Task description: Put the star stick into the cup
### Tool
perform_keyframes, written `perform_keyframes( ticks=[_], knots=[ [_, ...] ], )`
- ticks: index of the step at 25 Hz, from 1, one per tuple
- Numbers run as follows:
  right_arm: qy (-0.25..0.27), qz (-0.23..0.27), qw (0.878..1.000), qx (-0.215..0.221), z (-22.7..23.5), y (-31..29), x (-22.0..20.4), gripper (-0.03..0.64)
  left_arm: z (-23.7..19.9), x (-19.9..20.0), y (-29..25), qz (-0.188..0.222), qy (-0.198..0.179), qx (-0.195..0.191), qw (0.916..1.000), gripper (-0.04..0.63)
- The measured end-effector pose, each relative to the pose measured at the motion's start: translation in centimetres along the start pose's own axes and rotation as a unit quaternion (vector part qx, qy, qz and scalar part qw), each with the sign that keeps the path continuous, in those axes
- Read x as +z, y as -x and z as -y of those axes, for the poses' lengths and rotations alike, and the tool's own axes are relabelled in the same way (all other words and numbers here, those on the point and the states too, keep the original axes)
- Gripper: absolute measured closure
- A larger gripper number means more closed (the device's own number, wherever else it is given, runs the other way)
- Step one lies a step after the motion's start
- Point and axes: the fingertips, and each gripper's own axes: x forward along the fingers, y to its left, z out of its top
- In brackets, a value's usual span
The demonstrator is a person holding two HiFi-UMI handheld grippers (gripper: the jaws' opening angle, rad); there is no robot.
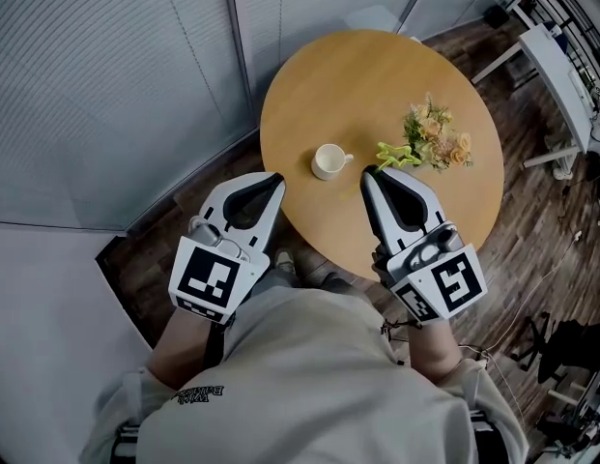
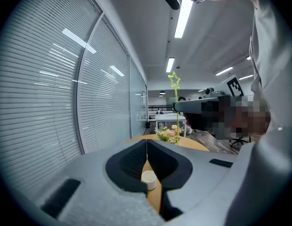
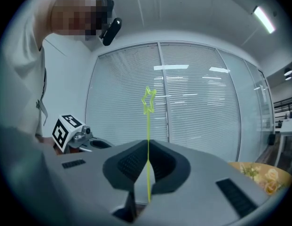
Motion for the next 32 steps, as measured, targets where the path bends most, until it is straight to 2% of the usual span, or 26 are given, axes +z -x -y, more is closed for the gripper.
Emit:
perform_keyframes(
  ticks=[8,18,27,32],
  knots=[
    [-0.012,0.013,1.0,-0.025,2.5,1.1,0.9,0.586,0.7,1.1,-1.1,-0.004,-0.003,0.0,1.0,0.572],
    [-0.025,0.008,1.0,0.002,4.3,0.8,-0.6,0.586,1.7,1.0,-3.1,-0.009,0.005,0.013,0.9999,0.572],
    [-0.026,0.014,0.999,0.018,4.9,0.4,-0.8,0.586,2.3,1.8,-4.9,-0.005,-0.019,0.025,0.9995,0.572],
    [-0.017,0.024,0.999,0.022,5.6,-0.8,-0.4,0.586,1.4,1.5,-5.2,-0.009,-0.019,0.036,0.9991,0.572]
  ],
)
